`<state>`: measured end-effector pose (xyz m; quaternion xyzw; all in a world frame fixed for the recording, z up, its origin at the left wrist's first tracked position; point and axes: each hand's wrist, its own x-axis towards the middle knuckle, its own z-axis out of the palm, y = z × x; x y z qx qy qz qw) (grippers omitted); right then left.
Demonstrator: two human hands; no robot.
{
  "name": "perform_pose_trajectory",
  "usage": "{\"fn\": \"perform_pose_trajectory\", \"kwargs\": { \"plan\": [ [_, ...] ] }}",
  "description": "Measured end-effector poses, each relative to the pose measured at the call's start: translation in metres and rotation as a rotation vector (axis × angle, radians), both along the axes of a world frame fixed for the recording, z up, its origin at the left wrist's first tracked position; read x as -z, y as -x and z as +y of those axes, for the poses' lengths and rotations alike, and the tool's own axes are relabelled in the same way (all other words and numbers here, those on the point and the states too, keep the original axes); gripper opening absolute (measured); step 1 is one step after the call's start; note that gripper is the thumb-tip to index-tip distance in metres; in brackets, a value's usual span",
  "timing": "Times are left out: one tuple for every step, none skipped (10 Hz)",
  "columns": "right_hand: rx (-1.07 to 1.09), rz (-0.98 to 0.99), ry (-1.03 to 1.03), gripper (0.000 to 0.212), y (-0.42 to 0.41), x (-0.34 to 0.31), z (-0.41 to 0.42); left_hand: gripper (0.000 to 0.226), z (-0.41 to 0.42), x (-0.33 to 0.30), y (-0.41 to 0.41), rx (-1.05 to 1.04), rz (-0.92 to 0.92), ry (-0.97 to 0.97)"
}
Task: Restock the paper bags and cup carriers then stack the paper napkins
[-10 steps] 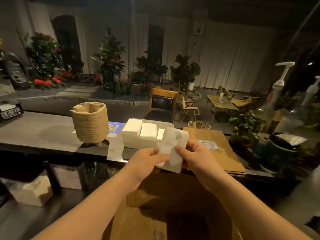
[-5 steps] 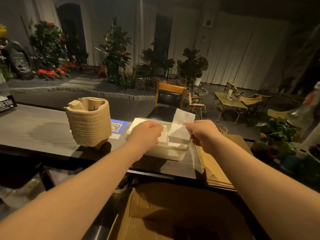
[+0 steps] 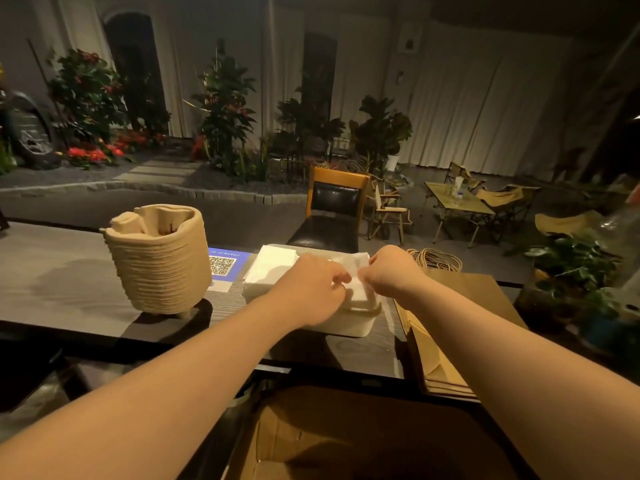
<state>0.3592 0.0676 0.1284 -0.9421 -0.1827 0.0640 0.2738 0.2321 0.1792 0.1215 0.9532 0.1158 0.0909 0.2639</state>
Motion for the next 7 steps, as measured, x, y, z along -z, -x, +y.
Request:
{"fn": "perform_pose_trajectory", "kwargs": {
  "plan": [
    [-0.046,-0.118,0.030,0.030,0.005,0.004,-0.001,0.028,-0.003,0.009,-0.007,0.023,0.049,-0.093],
    [-0.102,-0.236,-0.002,0.041,0.008,0.009,-0.004,0.026,-0.005,0.015,-0.011,-0.003,-0.023,-0.137],
    [-0.172,-0.357,0.200,0.019,0.004,0.012,-0.008,0.028,-0.007,0.019,-0.013,0.004,-0.036,-0.225],
    [-0.180,-0.357,0.248,0.013,0.000,0.014,-0.013,0.030,-0.007,0.021,-0.013,0.015,-0.031,-0.257],
    [-0.214,-0.291,0.259,0.013,-0.002,0.018,-0.015,0.032,-0.007,0.022,-0.014,0.029,-0.009,-0.310],
    [-0.220,-0.288,0.231,0.016,-0.001,0.020,-0.020,0.033,-0.010,0.019,-0.015,0.028,-0.007,-0.320],
    [-0.176,-0.314,0.127,0.025,0.004,0.019,-0.027,0.032,-0.012,0.019,-0.012,-0.014,-0.075,-0.190]
  ]
}}
